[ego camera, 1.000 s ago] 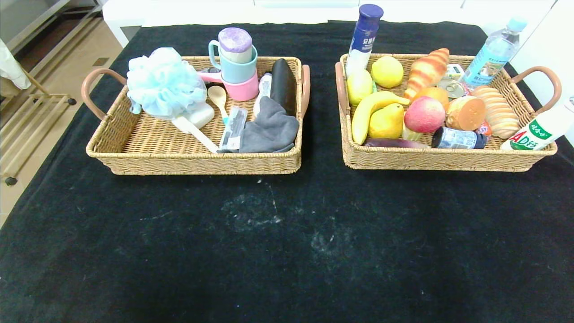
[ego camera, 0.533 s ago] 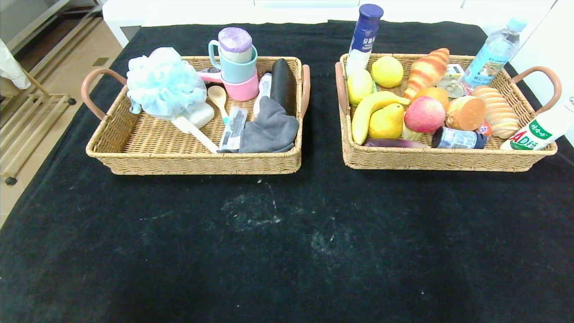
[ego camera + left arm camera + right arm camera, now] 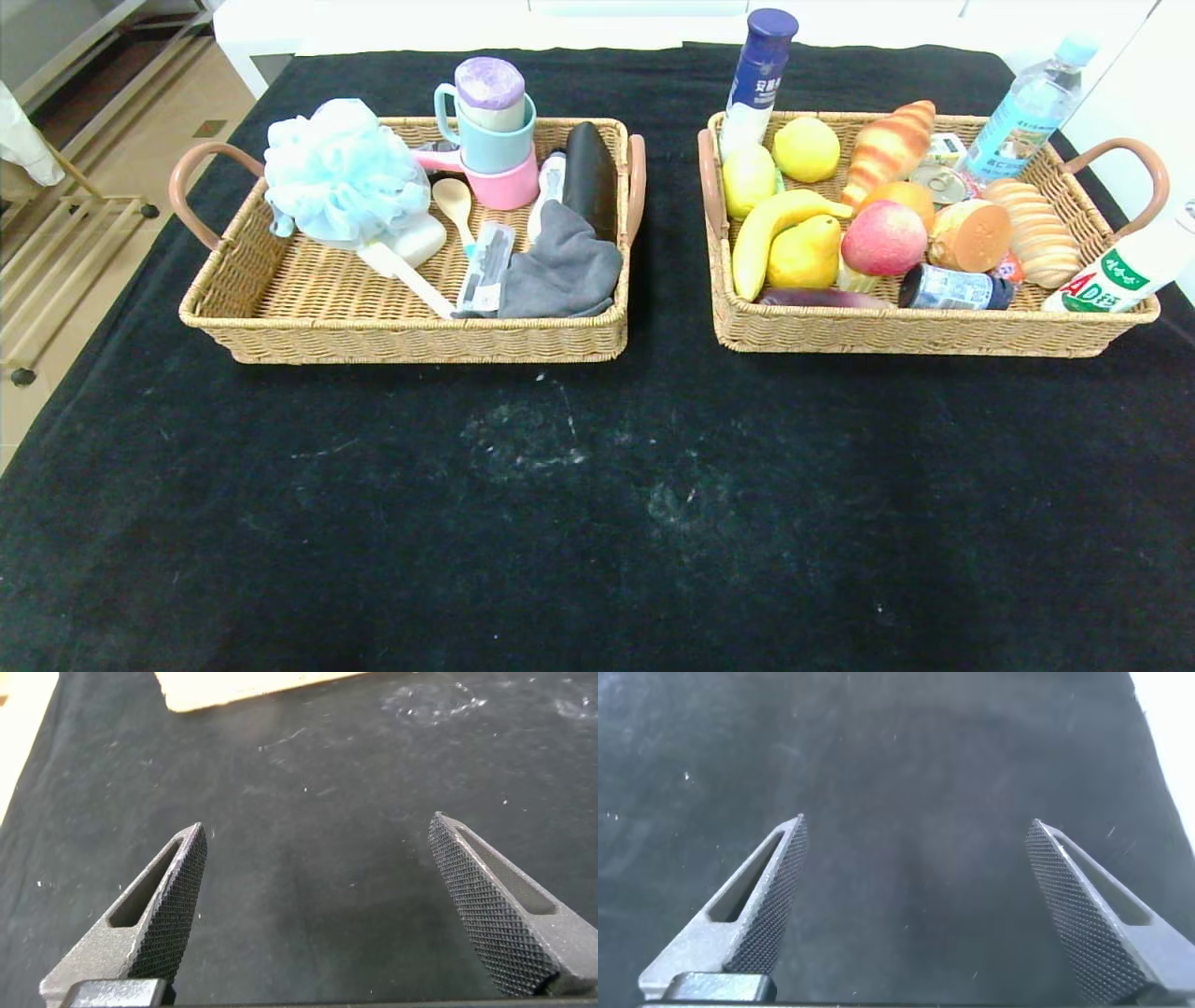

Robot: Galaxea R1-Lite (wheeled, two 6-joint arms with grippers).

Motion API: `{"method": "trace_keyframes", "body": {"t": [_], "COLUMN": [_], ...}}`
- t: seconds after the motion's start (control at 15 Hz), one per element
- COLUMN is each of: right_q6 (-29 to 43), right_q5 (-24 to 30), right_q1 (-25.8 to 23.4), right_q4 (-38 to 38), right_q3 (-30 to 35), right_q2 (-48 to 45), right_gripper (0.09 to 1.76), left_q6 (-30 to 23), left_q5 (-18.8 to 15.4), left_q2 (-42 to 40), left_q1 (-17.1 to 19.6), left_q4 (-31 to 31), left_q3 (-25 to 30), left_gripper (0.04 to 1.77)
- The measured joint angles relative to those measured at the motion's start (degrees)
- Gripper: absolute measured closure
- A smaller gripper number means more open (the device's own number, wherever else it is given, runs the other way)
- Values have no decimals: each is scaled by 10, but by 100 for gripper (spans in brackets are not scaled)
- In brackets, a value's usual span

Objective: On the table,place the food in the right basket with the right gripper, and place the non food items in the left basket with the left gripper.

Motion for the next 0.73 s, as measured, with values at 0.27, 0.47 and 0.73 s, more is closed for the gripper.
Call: {"method": "trace_keyframes", "body": {"t": [0.27,0.47,0.73], "right_q6": [27,30,30], "right_q5": [-15,-15,-15], "right_q1": [0,0,0], "right_q4": [32,32,33], "right_q3": [3,3,3], "right_q2": [0,0,0], "right_gripper": [15,15,15], "left_q6": [3,2,2], "left_q5": [46,55,54], "left_q2": [0,0,0], "left_q1": [0,0,0], "left_q4": [30,62,63], "left_q3": [0,0,0], "left_gripper": [9,9,9]}}
